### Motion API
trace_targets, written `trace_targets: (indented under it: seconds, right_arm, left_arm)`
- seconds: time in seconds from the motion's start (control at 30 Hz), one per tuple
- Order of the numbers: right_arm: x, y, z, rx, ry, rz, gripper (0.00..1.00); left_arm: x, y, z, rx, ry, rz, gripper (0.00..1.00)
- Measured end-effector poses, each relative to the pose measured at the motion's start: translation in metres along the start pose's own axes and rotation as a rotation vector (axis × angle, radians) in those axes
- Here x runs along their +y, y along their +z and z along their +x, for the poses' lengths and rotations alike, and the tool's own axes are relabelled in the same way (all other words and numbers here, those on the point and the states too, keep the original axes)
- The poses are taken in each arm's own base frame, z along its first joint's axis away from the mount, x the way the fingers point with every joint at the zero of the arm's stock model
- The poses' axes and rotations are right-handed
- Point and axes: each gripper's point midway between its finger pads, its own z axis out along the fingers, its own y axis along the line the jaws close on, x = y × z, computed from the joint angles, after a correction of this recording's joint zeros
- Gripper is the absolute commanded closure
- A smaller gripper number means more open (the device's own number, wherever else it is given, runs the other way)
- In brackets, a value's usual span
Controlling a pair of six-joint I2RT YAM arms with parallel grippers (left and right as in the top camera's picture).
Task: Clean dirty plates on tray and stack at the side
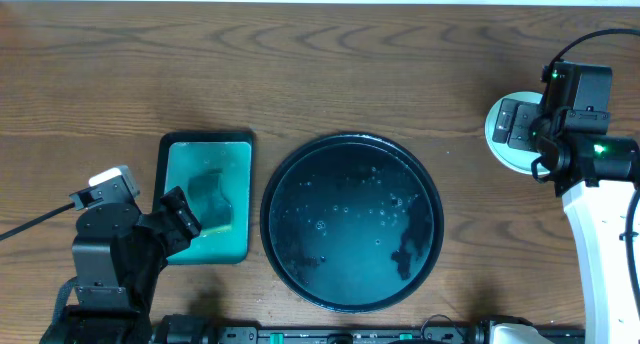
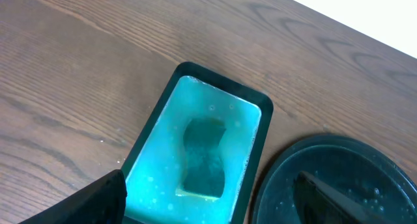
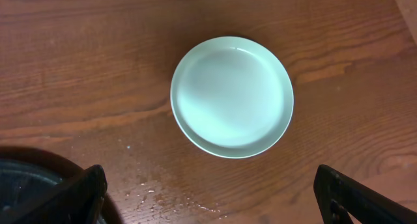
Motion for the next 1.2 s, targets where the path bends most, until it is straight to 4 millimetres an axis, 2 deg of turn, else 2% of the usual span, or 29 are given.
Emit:
trace_targets:
  seconds: [0.2,0.3,0.47,0.6,0.7,0.8,0.87,1.0,1.2]
  right_arm:
    - [-0.001,-0.004,0.001,-0.001,0.000,-0.001,0.01]
    - [-0.001,-0.021,-0.004,-0.050,0.004,-0.013,0.01]
    - [0.006,-0.084,-0.017,-0.242,-0.001,-0.074,0.01]
    - [0.000,-0.135,-0.024,-0.420,0.038,-0.119,0.01]
    - [-0.003,-0.158,-0.021,-0.548,0.102,-0.177,0.01]
    - [0.001,-0.173,-0.006,-0.662,0.150,-0.274,0.01]
    - [0.006,-0.174,0.010,-0.702,0.169,-0.332,0.01]
    - [0.015,-0.157,0.048,-0.742,0.212,-0.424,0.01]
    - [0.030,-0.132,0.076,-0.819,0.238,-0.525,0.01]
  left_arm:
    - [0.000,0.000,0.000,0.000,0.000,0.000,0.18]
    - [0.000,0.000,0.000,0.000,0.000,0.000,0.18]
    - [0.000,0.000,0.000,0.000,0.000,0.000,0.18]
    - [0.000,0.000,0.000,0.001,0.000,0.000,0.18]
    - [0.000,0.000,0.000,0.001,0.000,0.000,0.18]
    - [0.000,0.000,0.000,0.001,0.000,0.000,0.18]
    - [0.000,0.000,0.000,0.001,0.000,0.000,0.18]
    - [0.000,-0.001,0.000,-0.001,0.000,0.001,0.18]
    - [0.000,-0.001,-0.001,-0.001,0.000,0.001,0.18]
